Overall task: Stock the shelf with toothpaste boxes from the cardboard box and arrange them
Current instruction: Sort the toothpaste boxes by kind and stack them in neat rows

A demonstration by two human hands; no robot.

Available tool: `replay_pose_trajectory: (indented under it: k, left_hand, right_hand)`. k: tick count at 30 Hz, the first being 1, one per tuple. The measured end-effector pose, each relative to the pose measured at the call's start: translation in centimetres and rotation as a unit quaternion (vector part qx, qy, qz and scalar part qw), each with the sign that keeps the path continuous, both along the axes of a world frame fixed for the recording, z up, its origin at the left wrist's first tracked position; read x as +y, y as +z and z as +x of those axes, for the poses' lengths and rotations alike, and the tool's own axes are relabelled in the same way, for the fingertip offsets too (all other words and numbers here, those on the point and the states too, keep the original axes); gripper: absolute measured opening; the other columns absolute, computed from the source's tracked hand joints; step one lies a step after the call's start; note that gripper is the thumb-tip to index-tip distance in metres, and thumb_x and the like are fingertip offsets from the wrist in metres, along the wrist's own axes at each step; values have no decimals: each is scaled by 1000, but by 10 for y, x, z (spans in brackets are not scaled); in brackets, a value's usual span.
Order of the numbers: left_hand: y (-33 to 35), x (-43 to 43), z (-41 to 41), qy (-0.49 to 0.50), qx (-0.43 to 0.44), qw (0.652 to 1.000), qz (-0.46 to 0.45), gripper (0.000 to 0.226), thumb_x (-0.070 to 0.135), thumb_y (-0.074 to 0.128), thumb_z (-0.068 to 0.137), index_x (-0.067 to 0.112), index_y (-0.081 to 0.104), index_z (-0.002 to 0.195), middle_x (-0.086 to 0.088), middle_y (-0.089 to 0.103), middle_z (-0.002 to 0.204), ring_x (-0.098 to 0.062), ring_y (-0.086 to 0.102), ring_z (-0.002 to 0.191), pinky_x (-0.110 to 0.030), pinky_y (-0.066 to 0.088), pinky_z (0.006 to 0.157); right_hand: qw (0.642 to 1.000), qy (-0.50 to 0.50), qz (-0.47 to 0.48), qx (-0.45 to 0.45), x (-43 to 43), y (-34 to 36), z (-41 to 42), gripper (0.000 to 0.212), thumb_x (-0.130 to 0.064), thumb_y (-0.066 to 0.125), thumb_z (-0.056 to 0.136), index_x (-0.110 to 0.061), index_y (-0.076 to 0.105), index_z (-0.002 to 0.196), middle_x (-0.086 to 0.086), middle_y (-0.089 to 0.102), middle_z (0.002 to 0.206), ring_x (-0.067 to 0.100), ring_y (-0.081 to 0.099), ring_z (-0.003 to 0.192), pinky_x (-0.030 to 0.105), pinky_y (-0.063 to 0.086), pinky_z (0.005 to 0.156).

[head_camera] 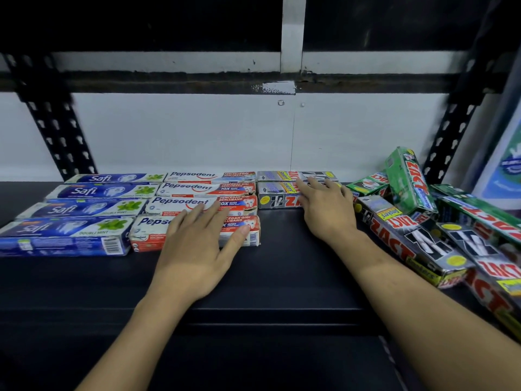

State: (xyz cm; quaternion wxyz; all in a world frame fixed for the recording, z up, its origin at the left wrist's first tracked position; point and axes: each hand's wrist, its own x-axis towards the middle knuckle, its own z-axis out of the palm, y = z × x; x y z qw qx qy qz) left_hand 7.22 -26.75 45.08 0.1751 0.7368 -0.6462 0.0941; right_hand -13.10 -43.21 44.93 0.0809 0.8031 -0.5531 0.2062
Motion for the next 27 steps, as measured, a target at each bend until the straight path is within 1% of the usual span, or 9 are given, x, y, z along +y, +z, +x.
replay_pose_trajectory:
  k: [2,9,16,19,24,27]
  left_hand:
    - [1,0,0,1,-3,1000,4,81,77,3,90,33,31,152,13,19,162,-11,11,151,-35,2,122]
    - [-1,0,0,3,-3,1000,0,85,76,0,86,33,31,152,13,19,163,-9,10,150,-33,0,121]
    - [0,0,-1,2,-6,1000,0,86,76,-1,85,33,31,152,13,20,162,-10,11,150,-35,2,122]
    - [-1,1,-1,1,-1,1000,-7,85,75,1,86,33,33,151,12,21,162,-11,12,150,-35,2,121]
    - [1,1,-1,1,-4,1000,0,80,76,6,90,32,34,151,12,21,162,-12,12,150,-35,2,121]
    - [3,2,-1,2,-4,1000,2,74,73,13,93,32,34,151,11,22,162,-13,13,150,-35,2,121]
  right_hand:
    - [1000,2,1,-2,0,0,0,45,-37,33,104,-36,32,149,-6,38,153,31,25,144,55,17,115]
    - [1000,-2,-6,-5,2,0,-1,44,-38,34,104,-36,33,148,-6,38,153,31,26,144,53,17,116]
    - [1000,-5,-6,3,0,0,1,44,-38,33,104,-37,33,148,-6,38,153,31,28,143,54,18,116]
    - [1000,-7,-11,4,1,-1,1,44,-37,34,104,-36,34,148,-6,40,152,31,28,143,53,19,116]
    - [1000,-4,-3,4,2,1,0,45,-37,34,104,-35,33,149,-5,38,154,31,26,144,53,18,116]
    - [1000,2,-1,-6,3,2,0,48,-37,38,102,-34,32,150,-1,36,155,32,26,144,51,19,117]
